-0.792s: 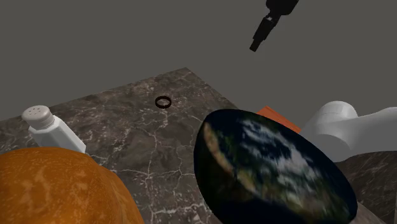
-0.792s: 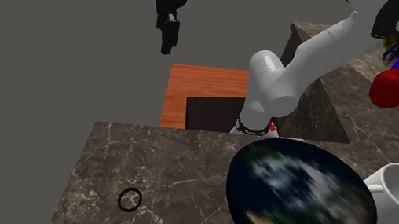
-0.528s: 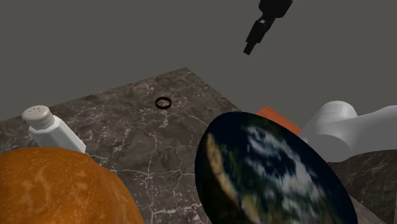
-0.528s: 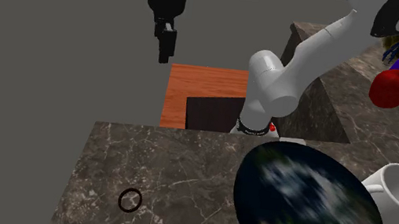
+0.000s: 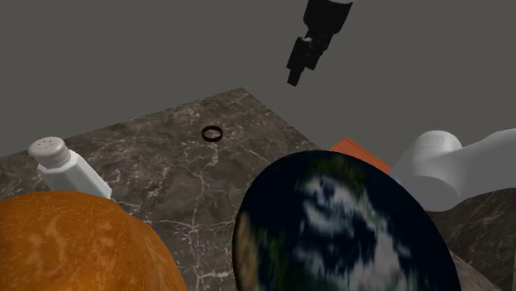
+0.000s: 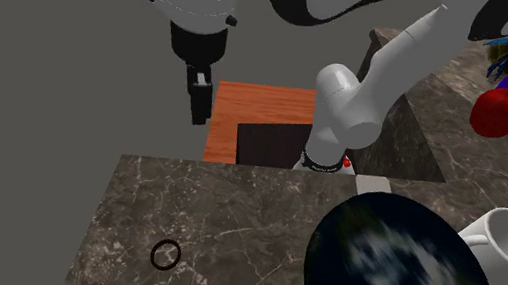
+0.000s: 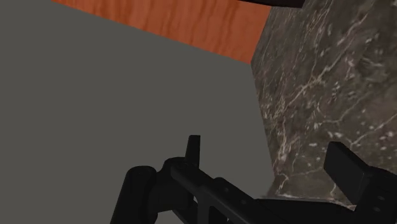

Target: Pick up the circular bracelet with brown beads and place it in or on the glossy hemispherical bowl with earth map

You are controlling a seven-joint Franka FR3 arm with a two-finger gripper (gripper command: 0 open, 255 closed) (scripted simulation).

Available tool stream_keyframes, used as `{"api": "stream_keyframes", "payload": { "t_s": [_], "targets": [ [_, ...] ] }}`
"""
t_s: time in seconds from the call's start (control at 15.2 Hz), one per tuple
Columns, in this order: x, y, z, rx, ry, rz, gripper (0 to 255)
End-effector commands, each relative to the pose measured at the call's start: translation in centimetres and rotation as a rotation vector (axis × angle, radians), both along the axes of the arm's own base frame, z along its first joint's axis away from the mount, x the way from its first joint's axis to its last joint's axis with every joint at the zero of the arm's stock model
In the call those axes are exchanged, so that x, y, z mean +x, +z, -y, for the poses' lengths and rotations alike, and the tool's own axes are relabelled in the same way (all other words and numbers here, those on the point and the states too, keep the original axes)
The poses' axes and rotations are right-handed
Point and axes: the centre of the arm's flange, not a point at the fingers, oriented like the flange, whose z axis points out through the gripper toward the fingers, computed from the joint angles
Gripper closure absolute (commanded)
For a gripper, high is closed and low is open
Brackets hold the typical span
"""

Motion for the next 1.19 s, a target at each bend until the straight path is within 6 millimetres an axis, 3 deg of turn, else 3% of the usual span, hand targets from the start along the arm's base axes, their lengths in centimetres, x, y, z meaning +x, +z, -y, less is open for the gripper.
{"api": "stream_keyframes", "payload": {
  "t_s": [0.0,1.06,1.12],
  "targets": [
    [0.1,-0.4,-2.7,0.011,-0.009,-0.012,0],
    [4.4,-2.8,-22.2,0.091,-0.072,-0.105,0],
    [4.4,-2.8,-22.2,0.091,-0.072,-0.105,0]
  ]
}}
